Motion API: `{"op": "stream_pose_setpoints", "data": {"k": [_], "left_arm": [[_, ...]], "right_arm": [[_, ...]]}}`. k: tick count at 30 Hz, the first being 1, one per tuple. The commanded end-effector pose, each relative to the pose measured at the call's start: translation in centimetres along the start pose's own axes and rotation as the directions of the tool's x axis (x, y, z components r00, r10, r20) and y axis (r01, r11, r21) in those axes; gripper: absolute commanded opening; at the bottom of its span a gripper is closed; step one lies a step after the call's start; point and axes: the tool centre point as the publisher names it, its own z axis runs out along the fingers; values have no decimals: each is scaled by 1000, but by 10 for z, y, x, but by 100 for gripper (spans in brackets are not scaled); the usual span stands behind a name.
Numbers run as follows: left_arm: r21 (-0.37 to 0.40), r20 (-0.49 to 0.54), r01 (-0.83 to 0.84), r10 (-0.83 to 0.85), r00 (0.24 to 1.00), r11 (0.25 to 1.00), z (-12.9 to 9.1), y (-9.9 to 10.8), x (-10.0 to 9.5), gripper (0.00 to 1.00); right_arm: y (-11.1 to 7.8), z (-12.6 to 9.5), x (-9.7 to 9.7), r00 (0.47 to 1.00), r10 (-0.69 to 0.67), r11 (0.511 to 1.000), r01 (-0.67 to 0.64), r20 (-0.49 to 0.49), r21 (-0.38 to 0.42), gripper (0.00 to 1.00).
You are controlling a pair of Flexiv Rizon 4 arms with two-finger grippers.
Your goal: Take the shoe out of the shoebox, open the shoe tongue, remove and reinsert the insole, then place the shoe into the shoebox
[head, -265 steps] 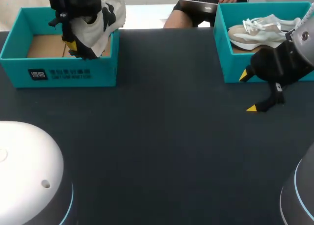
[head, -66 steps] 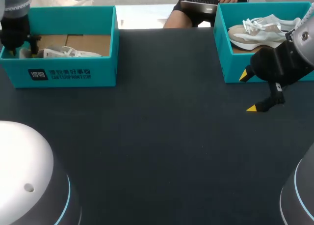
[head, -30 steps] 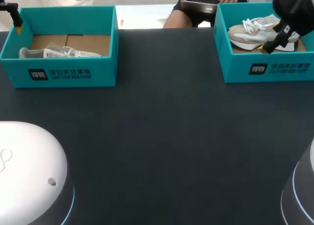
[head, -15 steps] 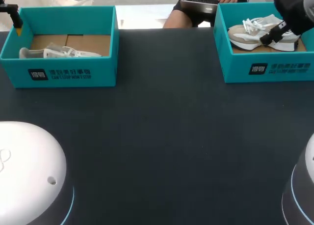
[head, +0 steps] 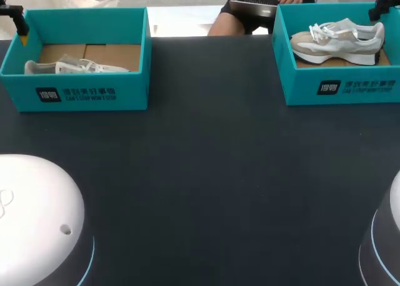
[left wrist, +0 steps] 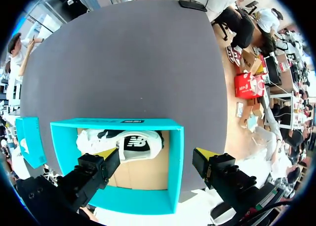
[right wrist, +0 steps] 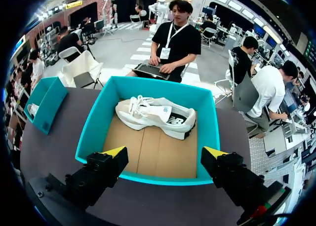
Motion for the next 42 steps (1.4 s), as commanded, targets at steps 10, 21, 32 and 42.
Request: {"op": "stream_pose_setpoints", "data": {"k": [10,21,32,42], "left_arm": [[-2,-2,-1,1,1000,1000,0,-1,0,100],[-2,-2,-1,1,1000,1000,0,-1,0,100],[-2,-2,-1,1,1000,1000,0,-1,0,100],[-2,-2,-1,1,1000,1000,0,-1,0,100]], "right_arm": [[19,30,1,973,210,970,-219,97,103,100],[44,70,-6,958,251,961,-264,140,82,100],[65,135,-37,930,284,923,-331,232,197,93],[59,166,-53,946,251,911,-303,204,282,47]]}}
